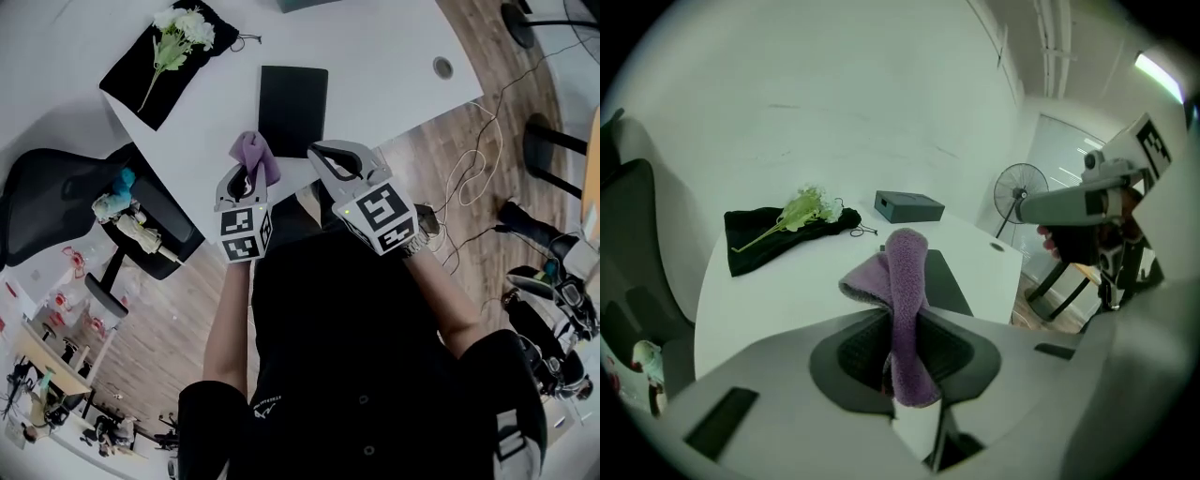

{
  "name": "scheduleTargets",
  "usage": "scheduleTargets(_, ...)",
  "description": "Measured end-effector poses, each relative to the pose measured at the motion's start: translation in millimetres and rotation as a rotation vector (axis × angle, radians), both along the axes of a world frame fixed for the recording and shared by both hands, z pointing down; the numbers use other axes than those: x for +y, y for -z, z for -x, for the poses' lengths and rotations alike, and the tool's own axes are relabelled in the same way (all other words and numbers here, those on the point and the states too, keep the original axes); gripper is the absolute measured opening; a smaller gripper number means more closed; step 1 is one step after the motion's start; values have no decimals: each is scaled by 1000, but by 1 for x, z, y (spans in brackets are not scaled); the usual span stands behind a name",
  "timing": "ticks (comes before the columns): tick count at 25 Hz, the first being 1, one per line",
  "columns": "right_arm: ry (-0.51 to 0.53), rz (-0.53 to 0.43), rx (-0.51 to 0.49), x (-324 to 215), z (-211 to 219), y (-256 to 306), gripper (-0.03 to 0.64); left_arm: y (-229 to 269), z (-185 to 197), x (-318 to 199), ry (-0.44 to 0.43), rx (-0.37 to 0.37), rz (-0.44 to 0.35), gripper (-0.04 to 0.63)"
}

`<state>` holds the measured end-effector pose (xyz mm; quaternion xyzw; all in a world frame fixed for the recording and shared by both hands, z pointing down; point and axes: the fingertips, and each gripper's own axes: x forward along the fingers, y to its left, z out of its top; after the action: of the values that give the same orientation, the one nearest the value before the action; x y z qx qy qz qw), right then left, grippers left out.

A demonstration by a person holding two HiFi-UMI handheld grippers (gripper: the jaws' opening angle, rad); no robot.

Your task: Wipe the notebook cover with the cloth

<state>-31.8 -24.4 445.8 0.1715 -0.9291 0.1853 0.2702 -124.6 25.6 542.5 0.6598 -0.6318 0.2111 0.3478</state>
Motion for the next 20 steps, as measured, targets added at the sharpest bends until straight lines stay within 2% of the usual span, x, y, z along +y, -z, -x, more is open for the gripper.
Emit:
scheduleTargets(5,38,14,16,-1,-6,-9,3,20,-10,0,43,-22,-64,71)
scheduleTargets(11,80,7,29,-3,-16,-13,3,44,-23,-5,108,-11,-150,71)
scheduleTargets(20,66,-42,8,-18,-39,-5,3,75,-33,-23,180,0,-272,71)
